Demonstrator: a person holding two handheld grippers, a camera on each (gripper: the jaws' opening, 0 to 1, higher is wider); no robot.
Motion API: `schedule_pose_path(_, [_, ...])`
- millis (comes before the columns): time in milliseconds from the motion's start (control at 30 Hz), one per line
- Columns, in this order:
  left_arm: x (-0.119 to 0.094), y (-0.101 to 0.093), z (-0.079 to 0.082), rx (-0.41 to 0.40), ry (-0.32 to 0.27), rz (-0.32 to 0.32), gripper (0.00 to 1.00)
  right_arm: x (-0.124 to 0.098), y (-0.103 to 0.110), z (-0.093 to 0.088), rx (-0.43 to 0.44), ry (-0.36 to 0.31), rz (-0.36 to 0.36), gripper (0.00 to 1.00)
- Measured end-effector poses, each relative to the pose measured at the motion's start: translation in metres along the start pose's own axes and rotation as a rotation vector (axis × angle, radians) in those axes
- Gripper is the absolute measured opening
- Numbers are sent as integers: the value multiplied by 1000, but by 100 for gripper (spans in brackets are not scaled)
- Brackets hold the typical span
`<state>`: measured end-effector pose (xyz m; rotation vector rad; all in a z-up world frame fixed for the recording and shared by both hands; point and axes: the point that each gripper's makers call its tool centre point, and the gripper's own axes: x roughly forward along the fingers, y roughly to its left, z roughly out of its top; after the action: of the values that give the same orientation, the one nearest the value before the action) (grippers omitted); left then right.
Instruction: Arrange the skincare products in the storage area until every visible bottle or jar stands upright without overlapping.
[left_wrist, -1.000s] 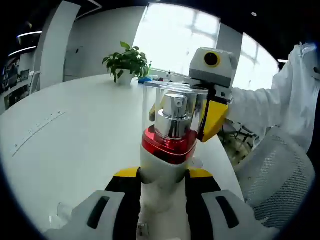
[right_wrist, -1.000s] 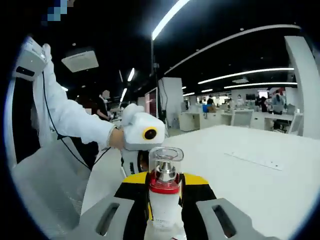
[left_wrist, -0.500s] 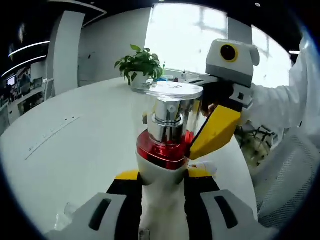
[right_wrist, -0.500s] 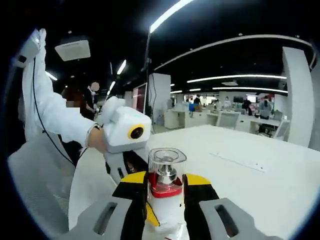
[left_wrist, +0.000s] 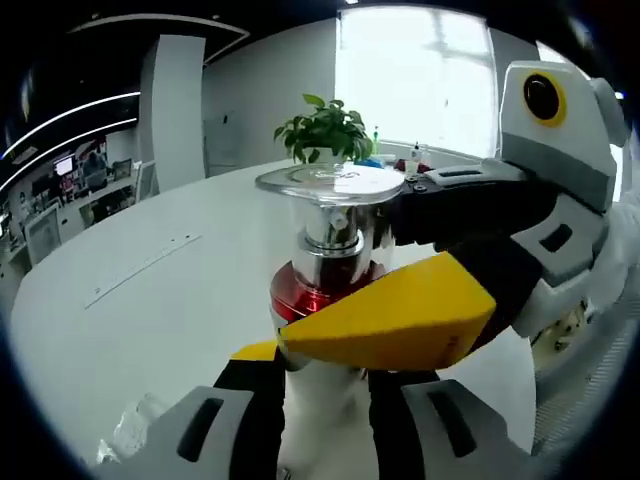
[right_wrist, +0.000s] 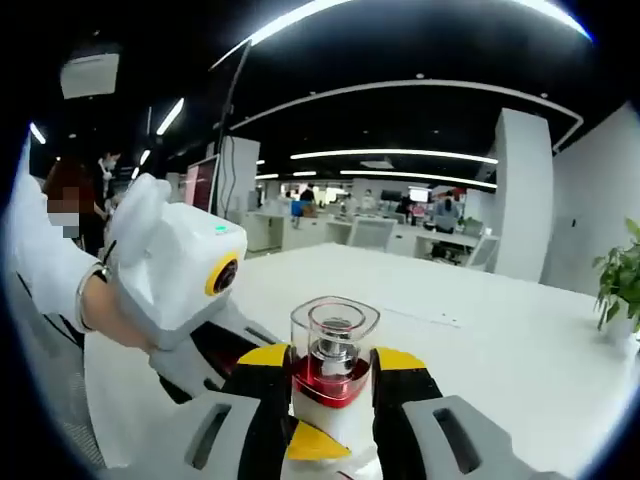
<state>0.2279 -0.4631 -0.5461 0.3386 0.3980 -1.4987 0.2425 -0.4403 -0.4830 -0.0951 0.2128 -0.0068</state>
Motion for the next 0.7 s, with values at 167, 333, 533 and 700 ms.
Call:
schedule_pose_path(167, [0,3,-1,-10,-13,38,28,2,0,-1,-63,22,-17,24])
schedule_pose_path(333, [0,4,-2,-3,-12,34,28,1,-2,-1,1,22,15,22])
schedule_pose_path(533, [-1,1,-3,57,0,-18,27,4,0,0,26,20,110,20])
schedule_pose_path(700, [-7,-2,-8,174,32,-104,25,1,7,-1,-42,4,304,20])
